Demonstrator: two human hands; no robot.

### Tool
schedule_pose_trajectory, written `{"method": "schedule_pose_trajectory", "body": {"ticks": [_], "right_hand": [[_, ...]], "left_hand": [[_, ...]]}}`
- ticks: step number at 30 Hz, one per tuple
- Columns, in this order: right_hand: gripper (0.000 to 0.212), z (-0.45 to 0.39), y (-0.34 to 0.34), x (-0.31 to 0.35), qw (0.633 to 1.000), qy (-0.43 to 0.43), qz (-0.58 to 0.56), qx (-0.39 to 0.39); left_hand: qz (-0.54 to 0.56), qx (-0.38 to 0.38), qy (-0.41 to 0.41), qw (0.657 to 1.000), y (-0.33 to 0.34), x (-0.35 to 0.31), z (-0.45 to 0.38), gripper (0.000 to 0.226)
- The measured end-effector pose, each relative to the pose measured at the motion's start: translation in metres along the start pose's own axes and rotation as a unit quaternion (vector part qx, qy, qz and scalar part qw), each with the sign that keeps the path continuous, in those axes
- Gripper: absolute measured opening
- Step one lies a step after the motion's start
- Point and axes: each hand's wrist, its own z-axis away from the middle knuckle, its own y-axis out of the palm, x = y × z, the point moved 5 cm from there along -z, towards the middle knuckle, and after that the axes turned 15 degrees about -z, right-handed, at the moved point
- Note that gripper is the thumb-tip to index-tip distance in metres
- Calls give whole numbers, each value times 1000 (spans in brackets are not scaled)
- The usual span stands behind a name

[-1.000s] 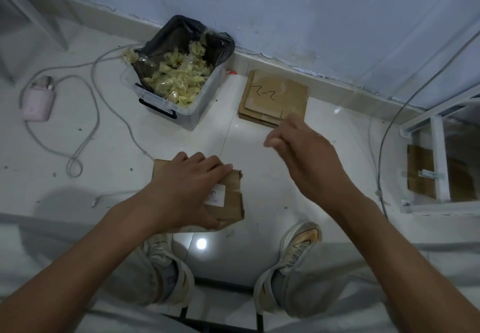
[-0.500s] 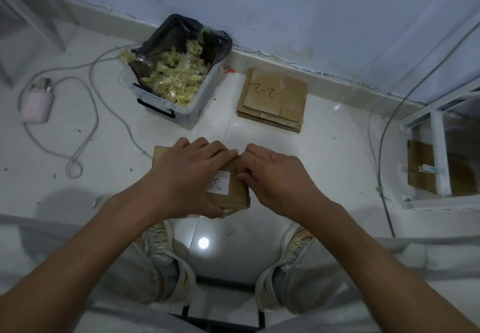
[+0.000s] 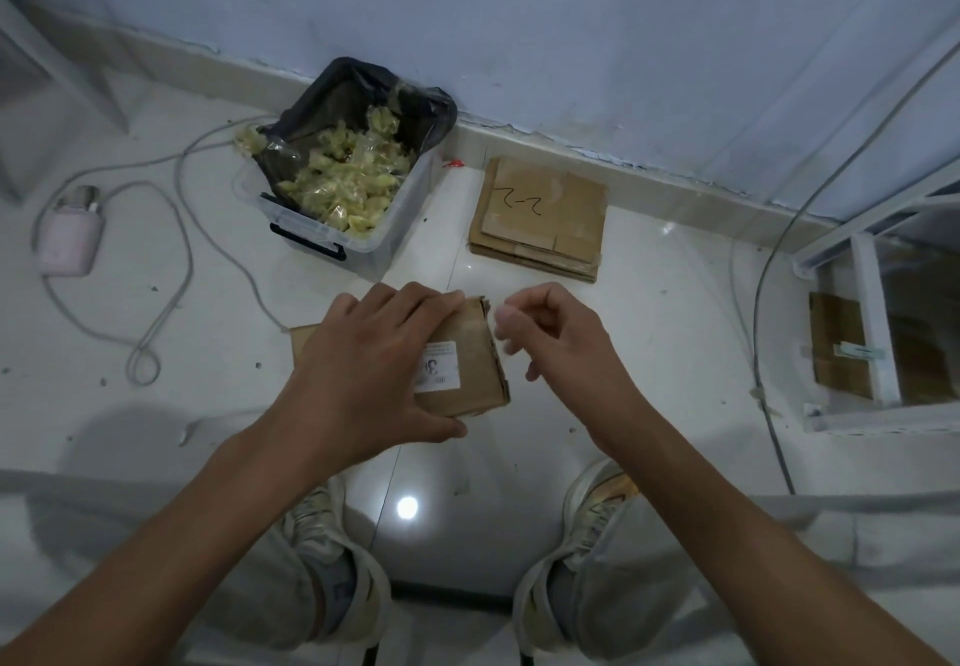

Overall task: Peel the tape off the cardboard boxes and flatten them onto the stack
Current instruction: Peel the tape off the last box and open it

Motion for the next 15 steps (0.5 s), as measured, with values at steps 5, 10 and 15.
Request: {"method": "schedule_pose_trajectory", "body": {"ticks": [5, 10, 15], "right_hand": [[13, 0, 3, 3, 996, -55, 59, 36], [17, 5, 4, 3, 999, -20, -33, 9], [22, 7, -8, 9, 993, -29, -100, -56]], "left_hand": [[30, 32, 3, 999, 6, -11, 0, 122], [119, 44, 1, 992, 15, -20, 6, 116], [167, -15, -25, 986, 11, -17, 3, 111]]}}
